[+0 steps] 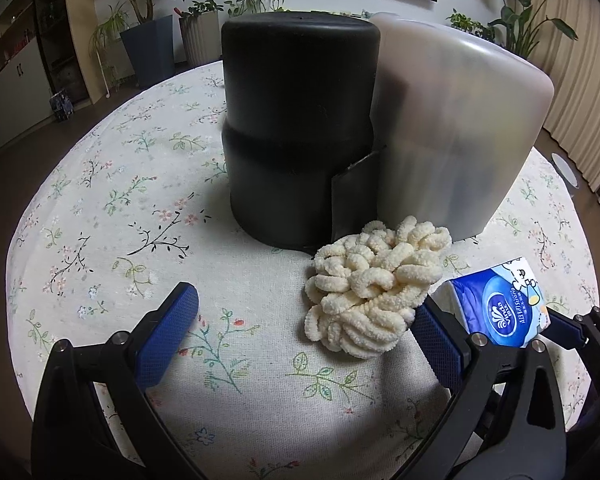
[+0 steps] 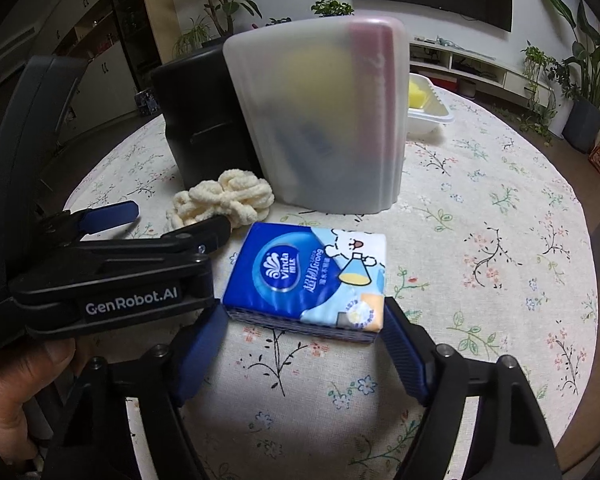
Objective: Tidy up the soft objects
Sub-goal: 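Grasp the cream knotted scrunchie with the left tool while the right tool grasps the blue tissue pack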
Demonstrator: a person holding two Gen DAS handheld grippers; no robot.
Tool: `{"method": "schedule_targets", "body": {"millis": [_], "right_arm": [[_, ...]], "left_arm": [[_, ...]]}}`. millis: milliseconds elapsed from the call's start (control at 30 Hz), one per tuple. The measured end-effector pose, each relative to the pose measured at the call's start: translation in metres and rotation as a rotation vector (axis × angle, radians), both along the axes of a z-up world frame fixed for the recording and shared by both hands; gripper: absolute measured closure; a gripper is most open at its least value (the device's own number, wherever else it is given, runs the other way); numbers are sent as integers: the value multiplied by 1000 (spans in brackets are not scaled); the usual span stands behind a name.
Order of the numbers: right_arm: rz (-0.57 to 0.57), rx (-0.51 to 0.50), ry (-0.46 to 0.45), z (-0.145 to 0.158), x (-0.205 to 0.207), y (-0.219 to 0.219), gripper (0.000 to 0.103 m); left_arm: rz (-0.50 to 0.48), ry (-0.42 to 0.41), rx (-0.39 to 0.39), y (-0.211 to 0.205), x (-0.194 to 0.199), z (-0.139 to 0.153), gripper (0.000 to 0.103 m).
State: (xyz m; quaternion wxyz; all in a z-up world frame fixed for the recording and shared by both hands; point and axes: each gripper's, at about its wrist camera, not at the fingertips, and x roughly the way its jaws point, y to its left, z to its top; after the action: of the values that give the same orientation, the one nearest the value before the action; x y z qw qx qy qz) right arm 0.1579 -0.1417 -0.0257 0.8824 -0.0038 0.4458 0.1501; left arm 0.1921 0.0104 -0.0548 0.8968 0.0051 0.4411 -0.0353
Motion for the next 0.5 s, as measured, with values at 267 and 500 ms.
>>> {"method": "schedule_targets", "body": {"millis": [267,500], "right_arm": [[5,-2,-4,0,-3,-3,25],[6,-1,-4,0,-4,-6,25]], "left_arm": [[-8,-9,-4,-4,-5,0,15],[-38,5,0,-14,-8,-1,35]]}}
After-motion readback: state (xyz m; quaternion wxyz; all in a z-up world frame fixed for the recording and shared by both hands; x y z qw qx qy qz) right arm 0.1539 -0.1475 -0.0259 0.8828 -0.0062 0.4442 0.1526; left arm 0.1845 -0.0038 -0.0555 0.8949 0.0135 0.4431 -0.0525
